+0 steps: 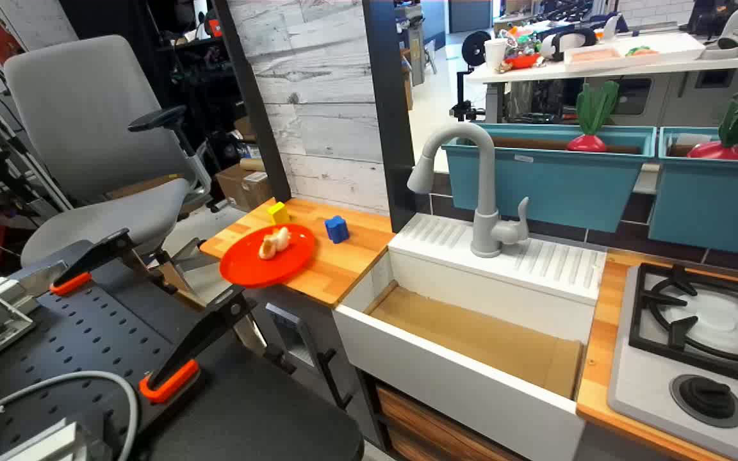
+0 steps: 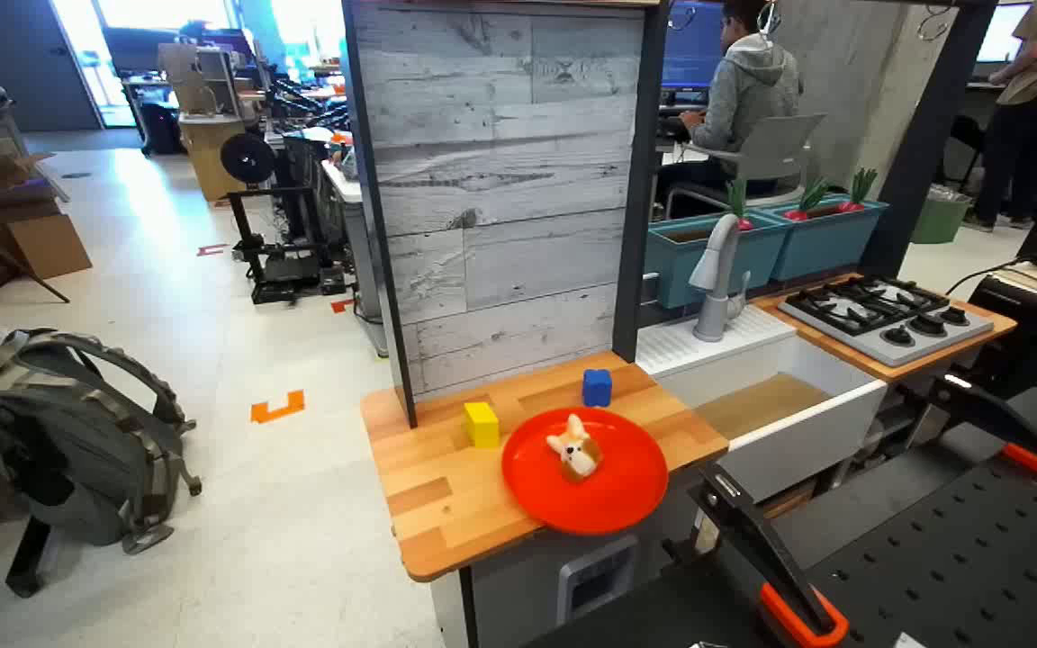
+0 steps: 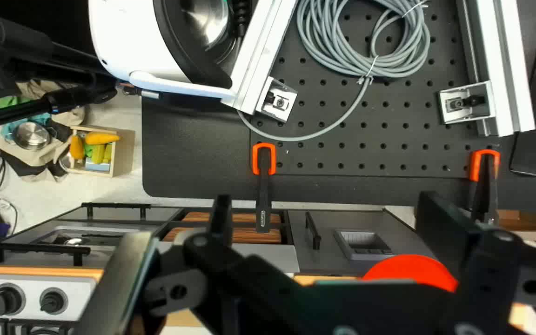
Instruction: Slide the tap to the center of the sink, remove the toy from the orange plate and put it on the base top
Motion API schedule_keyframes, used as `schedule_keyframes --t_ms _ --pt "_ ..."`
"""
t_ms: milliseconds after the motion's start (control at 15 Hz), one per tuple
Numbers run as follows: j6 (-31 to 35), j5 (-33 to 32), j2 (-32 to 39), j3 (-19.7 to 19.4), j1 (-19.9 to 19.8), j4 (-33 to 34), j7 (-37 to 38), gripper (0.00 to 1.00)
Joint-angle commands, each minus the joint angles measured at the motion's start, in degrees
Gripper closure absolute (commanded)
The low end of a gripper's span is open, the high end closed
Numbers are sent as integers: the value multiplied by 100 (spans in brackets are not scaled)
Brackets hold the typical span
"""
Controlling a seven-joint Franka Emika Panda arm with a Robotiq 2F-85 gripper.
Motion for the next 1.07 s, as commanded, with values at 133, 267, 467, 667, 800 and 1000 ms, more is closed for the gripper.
schedule_keyframes --t_ms 133,267,467,667,800,1000 --pt "-21 -7 -4 -18 23 11 10 0" --pt "-21 -7 -4 -18 23 11 10 0" --pt "9 126 -28 -17 43 27 118 0" --pt "420 577 527 -46 56 353 570 0" --pt "847 905 1035 -73 17 645 900 0" --pt "1632 1495 2000 -162 -11 1280 1296 0"
